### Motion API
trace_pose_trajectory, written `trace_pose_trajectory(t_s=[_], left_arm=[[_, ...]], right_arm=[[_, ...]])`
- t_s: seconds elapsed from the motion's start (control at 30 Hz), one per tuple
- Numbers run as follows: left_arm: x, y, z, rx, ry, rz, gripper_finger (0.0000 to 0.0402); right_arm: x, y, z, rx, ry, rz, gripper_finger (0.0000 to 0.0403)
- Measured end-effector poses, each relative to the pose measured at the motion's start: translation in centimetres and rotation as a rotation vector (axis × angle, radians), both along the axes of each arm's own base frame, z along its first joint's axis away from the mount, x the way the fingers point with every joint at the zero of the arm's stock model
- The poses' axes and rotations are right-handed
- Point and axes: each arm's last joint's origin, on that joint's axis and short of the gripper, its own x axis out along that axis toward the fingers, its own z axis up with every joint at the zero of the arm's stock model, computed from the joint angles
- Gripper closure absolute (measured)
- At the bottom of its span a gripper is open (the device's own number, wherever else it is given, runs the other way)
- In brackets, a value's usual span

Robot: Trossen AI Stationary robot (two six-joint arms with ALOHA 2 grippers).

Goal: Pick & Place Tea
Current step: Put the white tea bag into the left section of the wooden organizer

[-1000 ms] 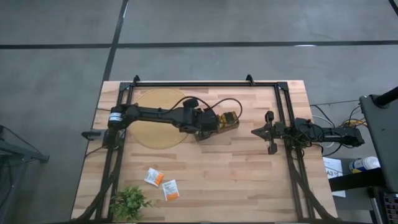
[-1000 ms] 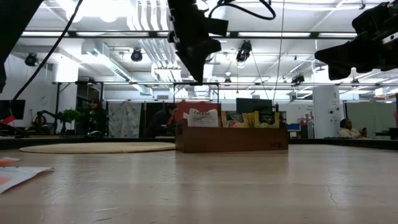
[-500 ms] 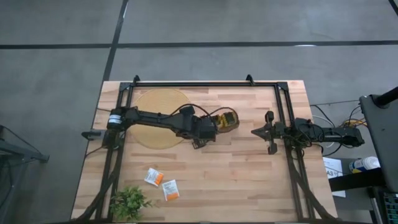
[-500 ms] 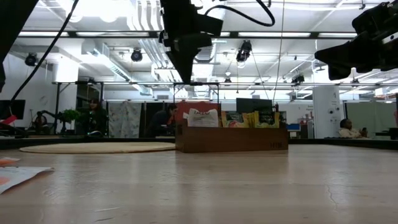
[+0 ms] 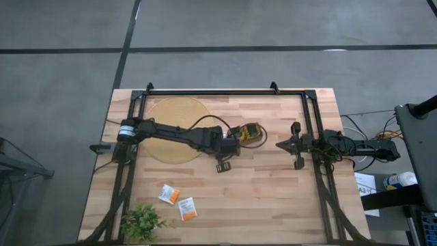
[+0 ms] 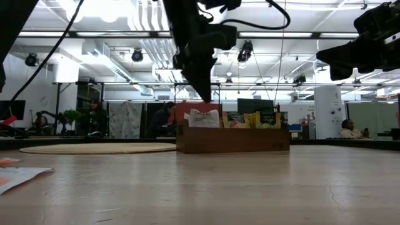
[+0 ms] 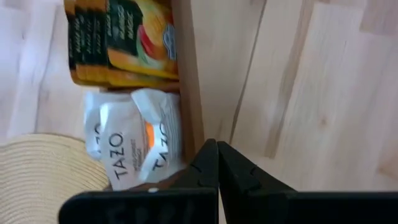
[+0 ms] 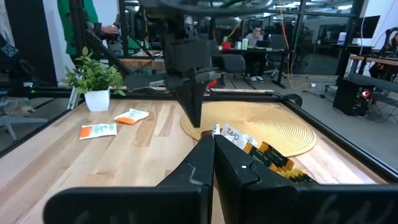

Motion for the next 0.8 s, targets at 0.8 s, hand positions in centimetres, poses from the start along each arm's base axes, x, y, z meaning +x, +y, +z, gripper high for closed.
trace_pose_trajectory(t_s=[0.8], left_arm=[[-7.4, -9.4, 1.4, -0.199, 0.034, -0.105, 0.0401]], right_arm=[[0.0, 0.0, 0.0, 0.0, -0.001, 0.0, 0.0394]])
